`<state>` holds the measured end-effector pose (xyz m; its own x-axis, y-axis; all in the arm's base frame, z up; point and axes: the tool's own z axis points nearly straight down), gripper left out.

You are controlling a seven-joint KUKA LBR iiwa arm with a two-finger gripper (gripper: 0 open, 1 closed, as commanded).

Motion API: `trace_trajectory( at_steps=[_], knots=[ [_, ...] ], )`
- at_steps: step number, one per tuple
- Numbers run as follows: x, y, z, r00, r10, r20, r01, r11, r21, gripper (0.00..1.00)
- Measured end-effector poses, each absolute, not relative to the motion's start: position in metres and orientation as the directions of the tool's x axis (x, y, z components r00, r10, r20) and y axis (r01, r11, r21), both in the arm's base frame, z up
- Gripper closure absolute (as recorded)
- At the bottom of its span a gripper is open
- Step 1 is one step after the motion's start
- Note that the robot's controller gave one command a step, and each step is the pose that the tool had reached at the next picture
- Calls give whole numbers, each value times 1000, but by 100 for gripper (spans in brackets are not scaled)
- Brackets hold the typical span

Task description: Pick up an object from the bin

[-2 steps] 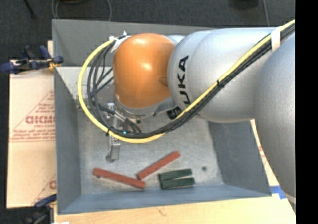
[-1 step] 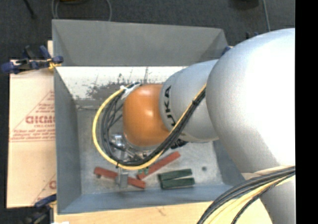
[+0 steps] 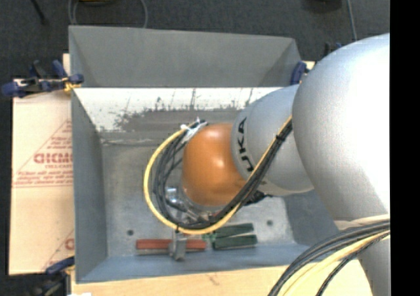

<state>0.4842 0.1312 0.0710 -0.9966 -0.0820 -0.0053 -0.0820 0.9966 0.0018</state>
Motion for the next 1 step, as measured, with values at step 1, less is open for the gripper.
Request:
trace_trajectory(
  at_steps=[1],
  knots=[
    [480,11,72,-994,-108,-15,-108,994,-1,0]
  ],
)
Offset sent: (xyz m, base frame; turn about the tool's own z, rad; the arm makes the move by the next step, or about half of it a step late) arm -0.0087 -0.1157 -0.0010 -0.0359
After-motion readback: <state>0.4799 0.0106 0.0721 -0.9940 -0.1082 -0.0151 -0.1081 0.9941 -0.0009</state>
